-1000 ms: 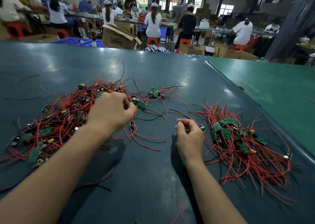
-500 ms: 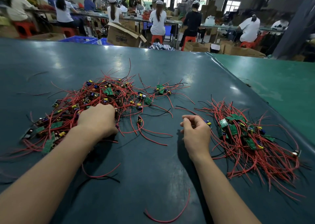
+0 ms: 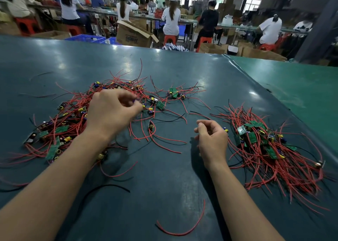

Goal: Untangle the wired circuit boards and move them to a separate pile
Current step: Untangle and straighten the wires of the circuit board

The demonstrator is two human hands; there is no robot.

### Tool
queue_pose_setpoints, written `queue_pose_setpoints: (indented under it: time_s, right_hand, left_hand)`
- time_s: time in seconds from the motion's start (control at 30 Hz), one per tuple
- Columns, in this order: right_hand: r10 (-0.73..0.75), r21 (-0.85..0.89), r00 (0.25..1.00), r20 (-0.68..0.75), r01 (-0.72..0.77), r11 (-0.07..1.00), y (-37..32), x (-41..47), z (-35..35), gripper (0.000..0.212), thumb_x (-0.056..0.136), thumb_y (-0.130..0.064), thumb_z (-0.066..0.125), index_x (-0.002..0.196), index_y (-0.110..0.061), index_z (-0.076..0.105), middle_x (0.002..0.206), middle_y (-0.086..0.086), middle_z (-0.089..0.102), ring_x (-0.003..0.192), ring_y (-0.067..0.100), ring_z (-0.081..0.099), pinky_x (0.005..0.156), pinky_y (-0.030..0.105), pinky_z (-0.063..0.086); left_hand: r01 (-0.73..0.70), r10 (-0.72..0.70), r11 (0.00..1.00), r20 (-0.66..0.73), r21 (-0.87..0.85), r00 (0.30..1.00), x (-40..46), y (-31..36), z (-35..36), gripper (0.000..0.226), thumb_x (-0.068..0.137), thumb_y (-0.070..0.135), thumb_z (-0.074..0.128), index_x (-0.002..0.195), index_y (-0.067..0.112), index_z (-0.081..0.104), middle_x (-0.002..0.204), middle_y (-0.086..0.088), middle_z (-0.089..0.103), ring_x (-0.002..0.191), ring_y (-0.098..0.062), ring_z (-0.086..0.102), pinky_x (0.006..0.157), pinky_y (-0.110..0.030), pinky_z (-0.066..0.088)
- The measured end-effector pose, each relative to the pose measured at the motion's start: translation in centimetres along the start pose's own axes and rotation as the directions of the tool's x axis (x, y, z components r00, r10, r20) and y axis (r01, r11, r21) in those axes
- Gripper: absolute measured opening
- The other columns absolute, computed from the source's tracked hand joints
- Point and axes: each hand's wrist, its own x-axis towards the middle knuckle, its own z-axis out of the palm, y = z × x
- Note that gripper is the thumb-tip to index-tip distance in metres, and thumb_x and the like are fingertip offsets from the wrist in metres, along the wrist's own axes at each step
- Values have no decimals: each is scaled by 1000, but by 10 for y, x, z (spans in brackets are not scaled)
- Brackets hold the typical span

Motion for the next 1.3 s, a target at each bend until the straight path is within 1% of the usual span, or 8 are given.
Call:
queue_pose_setpoints:
  time_s: [0.17,0.3,0.5,0.67,0.8,0.97,1.07,1.3]
  right_hand:
    - [86,415,956,280,-202,887,-15,-5,-6,14,91,-18,61,85,-13,73,64,4,65,50,15,54,39,21,36]
    - [109,465,830,546,-409,786,-24,-4,-8,49,78,-54,65,96,-9,72,74,5,67,50,13,54,40,19,32]
    - [115,487,941,317,-266,832,-18,0,-8,8,90,-14,64,90,-11,72,74,1,71,51,8,56,37,17,38]
    - [36,379,969,244,-129,916,-14,-1,0,14,84,3,68,81,-10,72,67,1,72,59,10,67,52,20,53]
    - [34,373,974,224,-118,920,-13,-3,2,10,86,1,67,83,-7,72,69,0,73,61,11,69,53,20,54]
    - [141,505,963,229,-241,829,-15,-4,4,13,89,1,62,85,-6,72,73,2,74,64,12,69,59,19,56]
    - [228,594,948,223,-318,739,-15,-2,4,12,91,0,61,84,-3,69,72,4,73,62,13,69,58,22,57]
    - [198,587,944,264,-320,744,-14,-2,7,12,90,-2,63,81,-4,71,72,7,71,64,16,68,59,24,57]
  left_hand:
    - [-410,349,867,-242,-284,905,-13,42,6,20,84,15,68,103,14,74,86,15,69,63,-1,66,59,-20,55]
    - [-552,516,784,-197,-283,834,-26,43,47,22,81,4,69,103,9,74,94,7,71,63,-7,65,53,-21,52]
    - [-345,391,856,45,-386,919,-55,22,107,26,74,-2,68,96,11,72,90,5,69,63,-9,62,60,-17,49]
    - [-225,306,875,129,-429,943,-57,15,112,27,76,29,75,97,14,67,88,7,66,74,-8,64,60,-21,52]
    - [-183,239,879,75,-440,968,-56,12,114,14,83,20,77,93,12,72,87,3,70,76,-9,67,66,-23,54]
    - [184,-103,623,154,-760,983,-50,17,112,4,89,3,66,90,0,69,85,-7,73,74,-13,72,62,-21,57]
    - [304,-143,465,268,-832,953,-51,20,109,5,94,0,58,90,-2,61,90,-10,74,83,-22,74,66,-27,60]
    - [336,-86,526,344,-781,935,-48,15,110,19,75,-2,76,89,3,64,77,-2,72,73,-13,68,73,-23,57]
